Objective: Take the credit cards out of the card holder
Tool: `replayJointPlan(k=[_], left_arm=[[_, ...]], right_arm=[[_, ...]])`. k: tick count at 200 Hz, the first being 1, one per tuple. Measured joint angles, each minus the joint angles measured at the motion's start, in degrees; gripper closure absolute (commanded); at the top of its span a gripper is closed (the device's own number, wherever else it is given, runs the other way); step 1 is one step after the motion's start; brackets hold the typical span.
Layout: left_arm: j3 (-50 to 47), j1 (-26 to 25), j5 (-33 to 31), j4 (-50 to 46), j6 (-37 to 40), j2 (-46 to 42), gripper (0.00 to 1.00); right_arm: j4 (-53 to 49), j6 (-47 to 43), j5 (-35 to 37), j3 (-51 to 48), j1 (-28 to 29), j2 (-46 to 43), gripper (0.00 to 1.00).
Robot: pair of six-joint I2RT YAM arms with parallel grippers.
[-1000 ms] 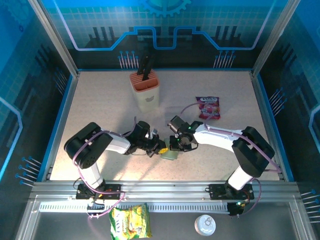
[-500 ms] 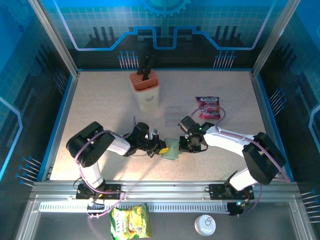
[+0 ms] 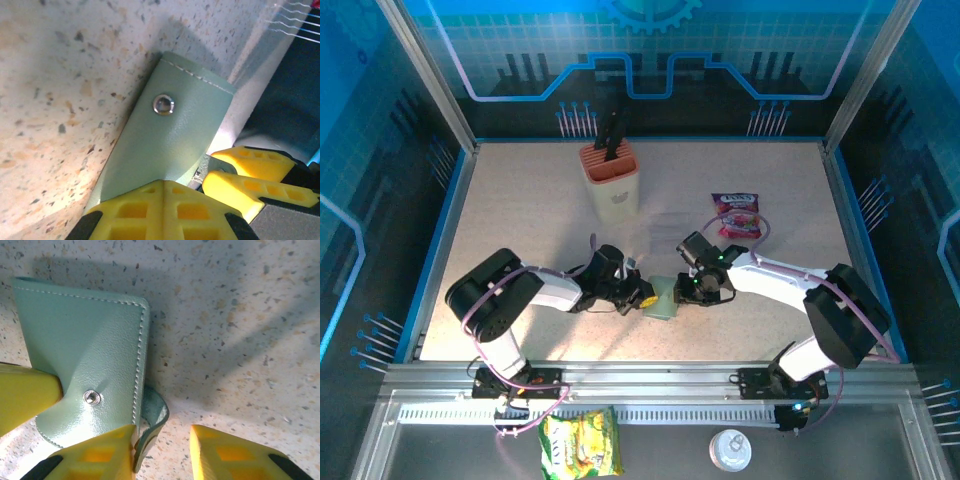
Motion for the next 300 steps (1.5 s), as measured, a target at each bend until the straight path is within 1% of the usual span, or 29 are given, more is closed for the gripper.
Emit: replayJointPlan(k=[29, 46, 72, 95, 132, 155, 184, 226, 275, 300], left_arm=[[1.79, -0.50, -3.10, -8.24, 0.35, -2.95, 0.99], [2.67, -0.48, -4.63, -13.49, 0.72, -4.81, 0.99], [4.31, -0.50, -6.43, -20.59, 2.16, -7.04, 0.97], [5.73, -0.50, -7.41, -24.59, 3.76, -8.41, 0.94], [8.61, -0.55, -9.55, -29.55, 7.37, -10.80, 0.88], [10.29, -0.57, -11.74, -32.94, 10.14, -13.22, 0.87], [10.75, -0.57, -14.99, -35.87, 13.05, -17.62, 0.86], [10.75, -0.02, -18.99, -39.17, 15.72, -23.21, 0.85], [10.60, 2.08, -20.17, -40.65, 17.00, -26.21, 0.85], [9.81, 2.56, -20.44, -41.24, 17.00, -27.63, 0.85]], right_arm=[[0.31, -0.02, -0.24, 0.02, 0.00, 2.01, 0.68], [0.79, 0.00, -0.37, 0.02, 0.00, 3.10, 0.73], [1.97, -0.11, -0.83, 0.02, 0.00, 4.22, 0.75], [2.05, -0.11, -0.83, 0.02, 0.00, 4.33, 0.81], [3.06, -0.72, -1.20, 0.31, 0.00, 4.55, 0.95], [2.75, -2.03, -1.09, 1.11, 0.00, 4.52, 1.00], [0.44, -4.35, 0.07, 3.30, -0.26, 4.04, 1.00], [-4.52, -9.01, 0.87, 7.06, -1.81, 0.57, 1.00], [-9.14, -11.65, 0.66, 11.56, -1.75, -0.37, 1.00], [-10.58, -11.61, 0.70, 14.47, -0.13, -0.31, 1.00]])
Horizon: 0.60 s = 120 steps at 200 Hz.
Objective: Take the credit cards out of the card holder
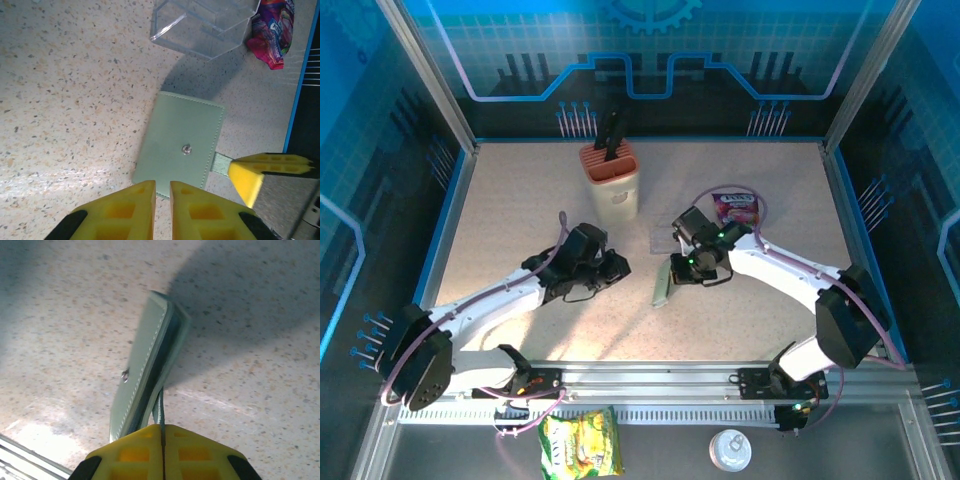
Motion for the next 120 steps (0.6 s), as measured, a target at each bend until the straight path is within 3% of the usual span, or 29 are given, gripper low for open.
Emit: replayJointPlan(k=[63, 120], left_arm=[[-1.66, 1.42, 0.00, -0.76, 0.15, -2.38, 0.85], [-2.12, 1.49, 1.81, -0.31, 0.22, 1.64, 0.93]], right_arm=[[-0.85, -0.07, -0.72, 11.58, 7.65, 6.60, 1.00], [-3.02, -1.14, 0.81, 9.68, 6.21, 6.29, 1.00]])
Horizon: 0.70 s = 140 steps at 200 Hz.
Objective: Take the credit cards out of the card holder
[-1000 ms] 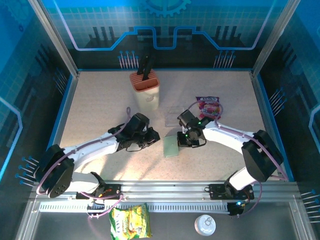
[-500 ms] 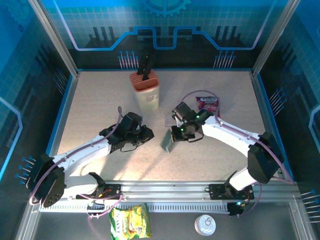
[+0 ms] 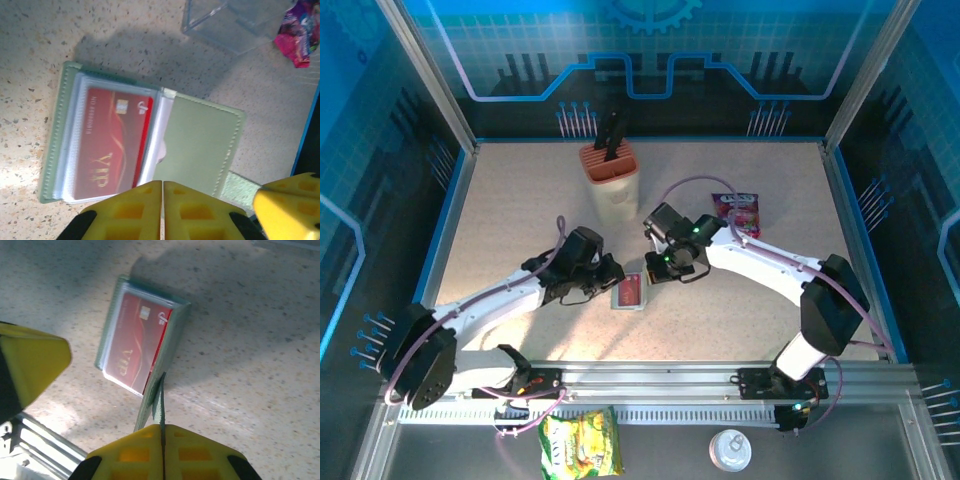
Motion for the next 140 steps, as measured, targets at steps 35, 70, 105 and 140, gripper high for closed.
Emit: replayJointPlan(k=[35, 70, 105, 140], left_arm=[[0.00, 0.00, 1.92, 0.63, 0.02, 6.27, 0.98], [0.00, -0.35, 2.80, 1.20, 0.46, 10.78, 1.00], [0.00, -0.79, 2.80, 1.42, 0.85, 12.59, 1.00], [0.02, -1.53, 2.82, 2.21, 0.85, 15.65, 1.00]], right_arm=[[-0.48, -1.31, 1.18, -5.95, -4.33, -1.27, 1.00], [-0.59, -2.82, 2.47, -8.98, -6.99, -1.33, 1.00], [-0.61, -4.11, 3.78, -9.38, -8.09, -1.31, 1.00], [-0.61, -5.14, 5.53, -9.38, -8.46, -1.03, 1.00]])
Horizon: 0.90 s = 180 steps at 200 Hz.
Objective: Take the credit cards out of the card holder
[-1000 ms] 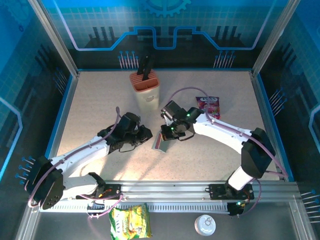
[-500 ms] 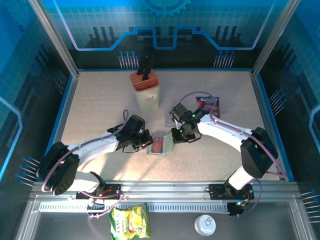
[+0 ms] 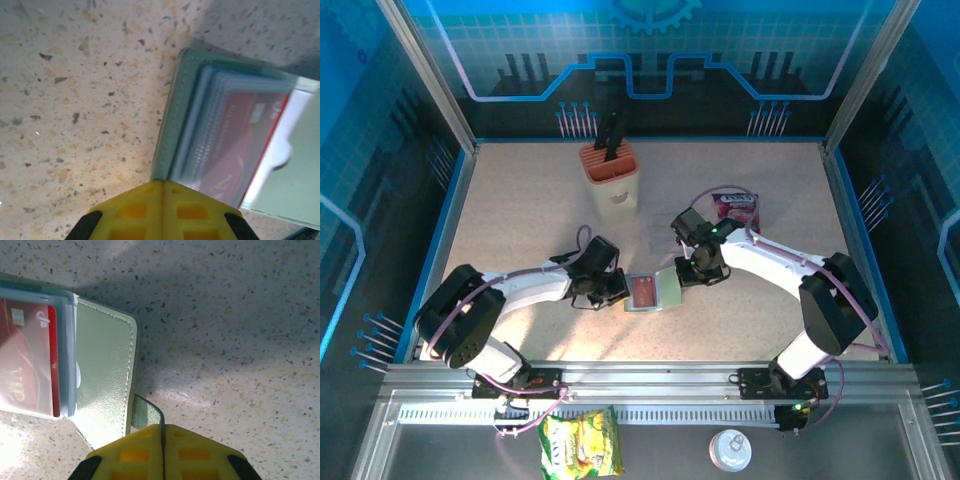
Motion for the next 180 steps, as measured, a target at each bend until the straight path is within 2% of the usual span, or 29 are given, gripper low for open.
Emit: replayJointPlan(k=[69, 138, 180], left_arm=[[1.03, -0.42, 1.03, 1.40, -0.09, 2.58, 1.00], [1.03, -0.48, 1.14, 1.95, -0.28, 2.80, 1.00], [1.11, -0.59, 1.46, 2.38, -0.24, 2.97, 1.00]], right_arm=[[0.63, -0.59, 3.80, -1.51, -0.31, 2.80, 1.00], [3.41, 1.62, 4.11, -4.90, -0.33, 6.10, 1.00], [2.12, 3.37, 4.68, -5.33, -0.33, 3.43, 0.80]])
